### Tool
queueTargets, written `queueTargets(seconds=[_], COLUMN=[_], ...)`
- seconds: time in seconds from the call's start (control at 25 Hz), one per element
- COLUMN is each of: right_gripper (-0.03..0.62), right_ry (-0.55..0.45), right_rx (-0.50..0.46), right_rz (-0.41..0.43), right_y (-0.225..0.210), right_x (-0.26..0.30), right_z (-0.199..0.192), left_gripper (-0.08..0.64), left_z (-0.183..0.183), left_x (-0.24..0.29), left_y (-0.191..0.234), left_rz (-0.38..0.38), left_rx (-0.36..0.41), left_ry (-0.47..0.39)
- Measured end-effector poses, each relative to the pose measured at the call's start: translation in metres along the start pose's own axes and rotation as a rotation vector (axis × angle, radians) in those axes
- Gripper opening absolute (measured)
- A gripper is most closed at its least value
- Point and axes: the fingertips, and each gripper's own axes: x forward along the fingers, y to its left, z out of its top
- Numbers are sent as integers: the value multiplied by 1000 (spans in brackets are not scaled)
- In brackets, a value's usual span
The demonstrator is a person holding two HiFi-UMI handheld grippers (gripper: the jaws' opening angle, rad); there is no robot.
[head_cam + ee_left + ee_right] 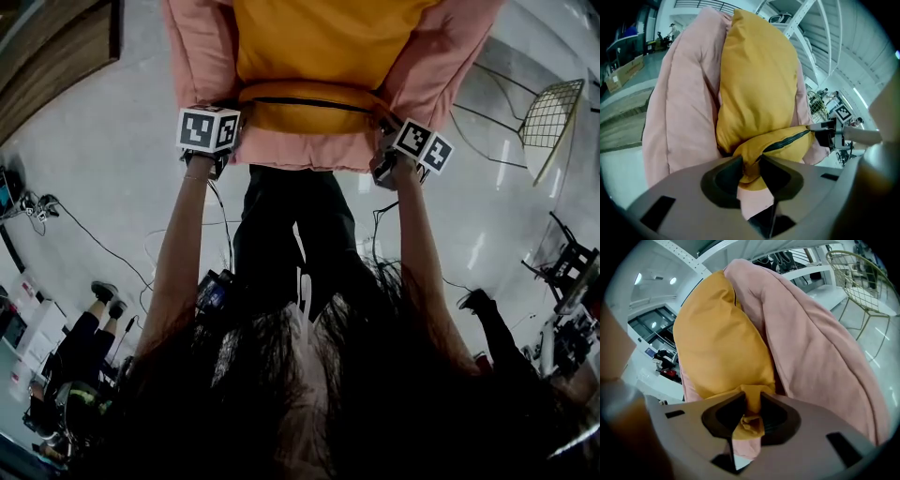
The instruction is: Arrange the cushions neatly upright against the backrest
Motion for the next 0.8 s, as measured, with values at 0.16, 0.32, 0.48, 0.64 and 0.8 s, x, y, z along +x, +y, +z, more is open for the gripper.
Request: queueTargets(seconds=[0.16, 0.32, 0.48, 0.64, 0.8], right_gripper=[101, 101, 101, 103, 103], right_ry=[-12, -20, 7, 22, 5], right_rx=[7, 20, 10, 9, 6], right_rz=[-1, 21, 21, 39, 42], right_y=[-4, -7, -10, -13, -13], right_x=[16, 36, 56, 73, 78], right_z=[12, 24, 30, 34, 36], left_gripper=[132, 143, 152, 155, 156], left_z=[9, 19, 23, 26, 27], left_x=[14, 31, 46, 59, 64], left_y=[7, 20, 31, 38, 42], left_rz=[22, 38, 58, 43, 54], left_rx=[-49, -142, -201, -251, -256], left_ry=[-10, -17, 12, 48, 68])
